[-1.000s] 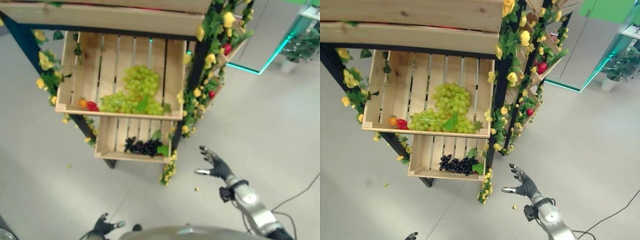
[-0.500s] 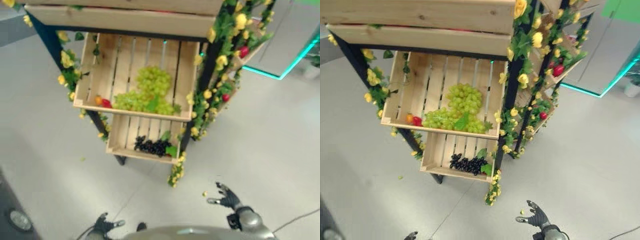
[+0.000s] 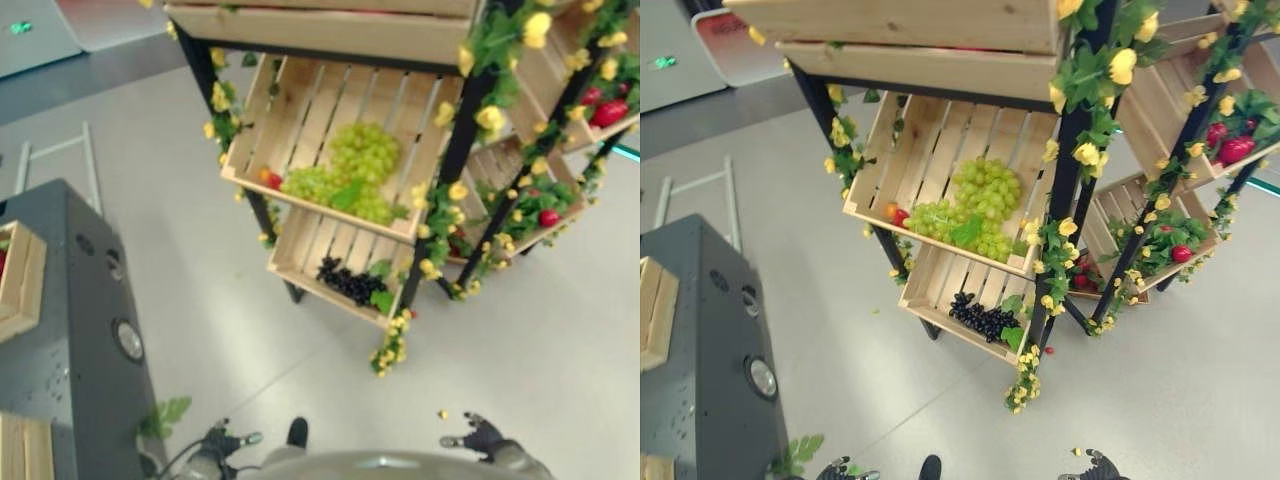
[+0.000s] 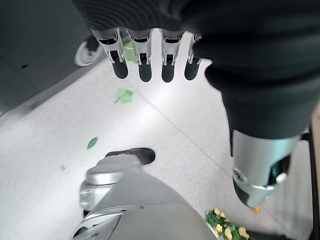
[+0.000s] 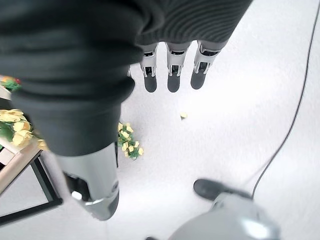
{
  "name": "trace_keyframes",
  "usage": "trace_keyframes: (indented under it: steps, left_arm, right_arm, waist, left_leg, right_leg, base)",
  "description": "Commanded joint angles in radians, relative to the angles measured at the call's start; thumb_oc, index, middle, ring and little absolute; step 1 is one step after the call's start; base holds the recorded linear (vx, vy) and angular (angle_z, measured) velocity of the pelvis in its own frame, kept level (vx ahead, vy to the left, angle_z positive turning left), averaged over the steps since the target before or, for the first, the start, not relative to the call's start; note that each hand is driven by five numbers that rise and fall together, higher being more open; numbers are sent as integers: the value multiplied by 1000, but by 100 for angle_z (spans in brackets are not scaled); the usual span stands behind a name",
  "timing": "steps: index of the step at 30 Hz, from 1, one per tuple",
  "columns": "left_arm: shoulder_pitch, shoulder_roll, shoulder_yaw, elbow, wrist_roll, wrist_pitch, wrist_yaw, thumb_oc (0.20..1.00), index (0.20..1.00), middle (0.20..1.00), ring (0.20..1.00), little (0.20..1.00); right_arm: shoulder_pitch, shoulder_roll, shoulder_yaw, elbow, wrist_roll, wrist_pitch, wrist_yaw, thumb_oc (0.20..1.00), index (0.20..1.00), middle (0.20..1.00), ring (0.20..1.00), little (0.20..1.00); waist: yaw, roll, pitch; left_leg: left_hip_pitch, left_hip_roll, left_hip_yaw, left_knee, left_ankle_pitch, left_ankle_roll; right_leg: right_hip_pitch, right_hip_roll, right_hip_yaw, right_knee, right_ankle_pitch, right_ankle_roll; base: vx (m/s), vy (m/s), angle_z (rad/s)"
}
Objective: Pick up the fruits from the basket on one side to the basket on the other side
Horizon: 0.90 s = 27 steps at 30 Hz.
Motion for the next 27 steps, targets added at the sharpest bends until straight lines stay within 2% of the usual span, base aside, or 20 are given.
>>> trace_keyframes:
  steps: [1,2,5,8,10,11,12,15,17,18,19,20,22,23,24,25,26,27]
  left_arm:
    - [-36,11,28,-3,-20,-7,-6,1000,1000,1000,1000,1000]
    - [-36,11,28,-3,-19,-7,-6,1000,1000,1000,1000,1000]
    - [-35,-1,31,3,-12,-1,-7,1000,1000,1000,1000,1000]
    - [-32,-11,44,9,-17,5,-7,1000,1000,1000,1000,1000]
    - [-30,-12,47,11,-17,8,-8,1000,1000,1000,1000,1000]
    - [-18,-14,71,23,-34,8,-11,1000,1000,1000,1000,1000]
    - [-17,-13,71,23,-34,8,-11,1000,1000,1000,1000,1000]
    - [-3,-14,94,39,-50,9,-22,1000,1000,1000,1000,1000]
    - [-1,-12,104,44,-51,9,-27,1000,1000,1000,1000,1000]
    - [-3,-11,106,48,-48,12,-28,1000,1000,1000,1000,1000]
    - [-8,-8,108,53,-42,15,-31,1000,1000,1000,1000,1000]
    - [-8,-8,108,53,-42,14,-31,1000,1000,1000,1000,1000]
    - [-12,-7,108,60,-35,18,-34,1000,1000,1000,1000,1000]
    - [-12,-7,108,60,-35,18,-34,1000,1000,1000,1000,1000]
    - [-15,-7,104,61,-22,17,-36,1000,1000,1000,1000,1000]
    - [-19,-6,98,59,-15,19,-35,1000,1000,1000,1000,1000]
    - [-24,-4,98,58,-11,20,-34,1000,1000,1000,1000,1000]
    - [-24,-4,98,58,-10,20,-34,1000,1000,1000,1000,1000]
  right_arm:
    - [-4,-46,-35,-51,-19,-21,-27,1000,1000,1000,1000,1000]
    - [-4,-46,-35,-51,-19,-21,-27,1000,1000,1000,1000,1000]
    - [-2,-45,-44,-30,-23,-17,-33,1000,1000,1000,1000,1000]
    - [-7,-37,-55,-5,-21,-11,-39,1000,1000,1000,1000,1000]
    - [-7,-33,-57,-2,-21,-9,-37,1000,1000,1000,1000,1000]
    - [1,-21,-51,4,-32,-3,-31,1000,1000,1000,1000,1000]
    - [1,-21,-51,4,-32,-3,-32,1000,1000,1000,1000,1000]
    - [7,-5,-47,10,-35,0,-20,1000,1000,1000,1000,1000]
    - [10,1,-47,15,-37,2,-19,1000,1000,1000,1000,1000]
    - [10,6,-47,18,-37,4,-18,1000,1000,1000,1000,1000]
    - [11,13,-49,17,-36,5,-19,1000,1000,1000,1000,1000]
    - [11,13,-49,17,-36,5,-19,1000,1000,1000,1000,1000]
    - [14,20,-55,21,-33,8,-17,1000,1000,1000,1000,1000]
    - [14,20,-55,21,-33,8,-17,1000,1000,1000,1000,1000]
    - [18,25,-63,25,-30,8,-19,1000,1000,1000,1000,1000]
    - [20,28,-68,26,-26,8,-23,1000,1000,1000,1000,1000]
    - [18,31,-74,29,-20,9,-25,1000,1000,1000,1000,1000]
    - [18,31,-74,29,-20,9,-25,1000,1000,1000,1000,1000]
  waist:
    - [-9,-32,27]
    - [-9,-32,28]
    - [-16,-26,36]
    - [-25,-26,44]
    - [-27,-28,44]
    - [-30,-47,37]
    - [-32,-47,38]
    - [-34,-83,19]
    - [-37,-96,12]
    - [-37,-101,12]
    - [-44,-112,1]
    - [-46,-110,3]
    - [-56,-108,-8]
    - [-56,-108,-8]
    - [-67,-103,-20]
    - [-70,-102,-22]
    - [-71,-95,-31]
    - [-71,-95,-32]
  left_leg:
    - [13,-48,69,-8,-92,85]
    - [14,-48,69,-8,-92,85]
    - [8,-31,150,-14,-77,88]
    - [-11,-21,277,33,-75,94]
    - [-12,-20,300,57,-79,95]
    - [31,-31,319,136,-136,103]
    - [30,-31,317,141,-140,103]
    - [74,-65,317,227,-246,121]
    - [115,-59,330,256,-297,125]
    - [140,-36,345,285,-312,123]
    - [178,-9,358,285,-312,116]
    - [179,-7,355,289,-316,115]
    - [236,29,381,250,-325,103]
    - [236,29,381,250,-325,103]
    - [267,62,424,192,-339,91]
    - [271,71,448,169,-340,88]
    - [291,66,461,87,-339,85]
    - [293,65,462,83,-337,85]
  right_leg:
    - [77,-83,-6,-107,7,122]
    - [78,-83,-6,-107,7,122]
    - [97,-87,-37,-125,11,117]
    - [101,-95,-82,-124,15,114]
    - [101,-97,-92,-121,16,115]
    - [82,-119,-133,-103,28,113]
    - [84,-119,-135,-102,26,113]
    - [64,-152,-176,-108,44,115]
    - [58,-165,-210,-112,53,119]
    - [53,-170,-232,-110,57,119]
    - [32,-188,-271,-107,68,122]
    - [36,-185,-273,-107,67,122]
    - [23,-193,-315,-104,73,127]
    - [24,-193,-315,-104,73,127]
    - [8,-205,-359,-103,83,137]
    - [0,-217,-381,-101,91,141]
    - [-17,-233,-408,-103,116,157]
    - [-17,-233,-408,-103,116,158]
  base:
    - [-125,-86,40]
    - [-121,-85,51]
    - [-113,-56,36]
    - [-148,-39,39]
    - [-177,-32,70]
    - [-198,-17,42]
    - [-264,-30,41]
    - [-164,-32,50]
    - [-151,-1,65]
    - [-210,52,87]
    - [-152,43,72]
    - [-130,68,76]
    - [-76,74,88]
    - [-122,137,112]
    - [-141,154,95]
    - [-198,278,139]
    - [-111,189,98]
    - [-98,217,87]
